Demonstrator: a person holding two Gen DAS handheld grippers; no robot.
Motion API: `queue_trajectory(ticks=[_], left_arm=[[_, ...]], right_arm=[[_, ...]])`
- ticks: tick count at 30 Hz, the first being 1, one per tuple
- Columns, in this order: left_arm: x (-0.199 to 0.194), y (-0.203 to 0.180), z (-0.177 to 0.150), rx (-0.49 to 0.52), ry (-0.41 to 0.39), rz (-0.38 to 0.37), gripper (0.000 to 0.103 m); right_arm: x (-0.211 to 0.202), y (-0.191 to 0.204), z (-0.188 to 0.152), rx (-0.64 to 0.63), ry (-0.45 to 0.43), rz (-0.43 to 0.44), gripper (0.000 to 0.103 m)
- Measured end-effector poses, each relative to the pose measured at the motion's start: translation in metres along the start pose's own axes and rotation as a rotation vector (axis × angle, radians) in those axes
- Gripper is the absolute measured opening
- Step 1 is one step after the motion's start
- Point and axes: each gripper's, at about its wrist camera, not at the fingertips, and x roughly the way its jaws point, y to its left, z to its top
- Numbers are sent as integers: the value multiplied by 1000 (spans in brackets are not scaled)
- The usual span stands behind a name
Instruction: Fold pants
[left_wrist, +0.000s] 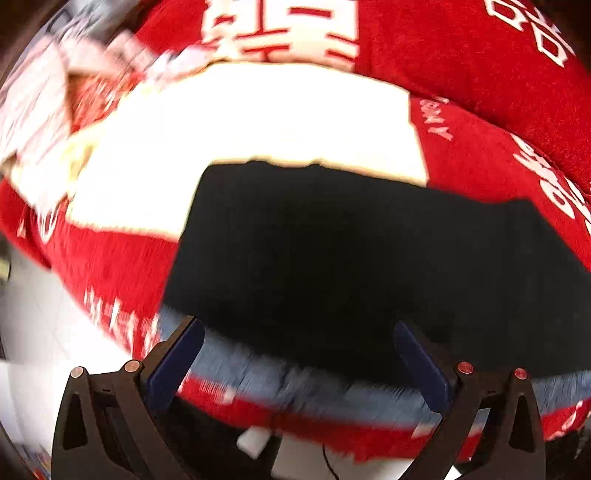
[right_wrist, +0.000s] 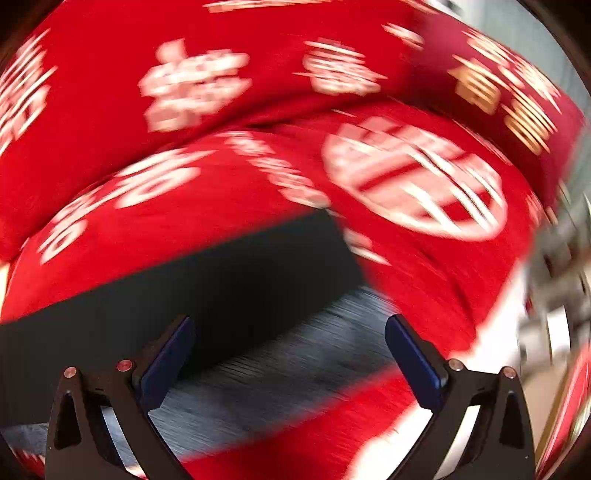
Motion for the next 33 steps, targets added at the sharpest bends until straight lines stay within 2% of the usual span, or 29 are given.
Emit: queue_trajectory(ticks=[3, 5, 7, 9, 11, 13, 15, 16, 19, 23, 24, 26, 28, 29, 31, 32, 33], left_arm=[[28, 6, 30, -67, 57, 28, 103], [47, 25, 45, -129, 94, 63, 103], [57, 42, 48, -165, 113, 46, 103], [61, 50, 44, -184, 129, 4, 103], [61, 56, 41, -174, 121, 1, 103], [55, 58, 34, -173, 116, 22, 103], [45, 44, 31, -157, 108, 77, 103], [40, 32, 26, -140, 99, 77, 103], [21, -31, 25, -23, 70, 0, 103], [-4, -159, 23, 245, 32, -68, 103], [-11, -184, 35, 298, 18, -67, 103], [-17, -231, 33, 377, 7, -82, 103], [-12, -263, 35, 415, 27, -73, 103], [-7, -276, 37, 420, 34, -39, 103], [-2, -275, 44, 395, 54, -65, 103], [-1, -270, 45, 369, 64, -95, 103], [1, -265, 46, 355, 65, -93, 103]], right_arm=[[22, 48, 17, -137, 1, 25, 102], [44, 56, 28, -170, 34, 16, 102], [57, 41, 34, -130, 61, 42, 102], [70, 6, 40, -38, 88, 78, 102], [72, -20, 40, 9, 87, 49, 102], [65, -36, 40, 14, 77, 74, 102], [49, -39, 37, -14, 55, -36, 102], [40, -39, 33, -13, 39, -27, 102], [9, -22, 15, -2, 2, 91, 103], [-5, 34, -4, -57, -7, 175, 102], [-5, 50, -11, -76, -7, 187, 102], [-4, 73, -23, -111, -1, 187, 102], [1, 90, -37, -150, 28, 182, 102], [0, 97, -46, -168, 36, 172, 102], [0, 103, -59, -225, 28, 126, 102], [-3, 100, -65, -241, 16, 124, 102], [-4, 93, -68, -239, 6, 132, 102]])
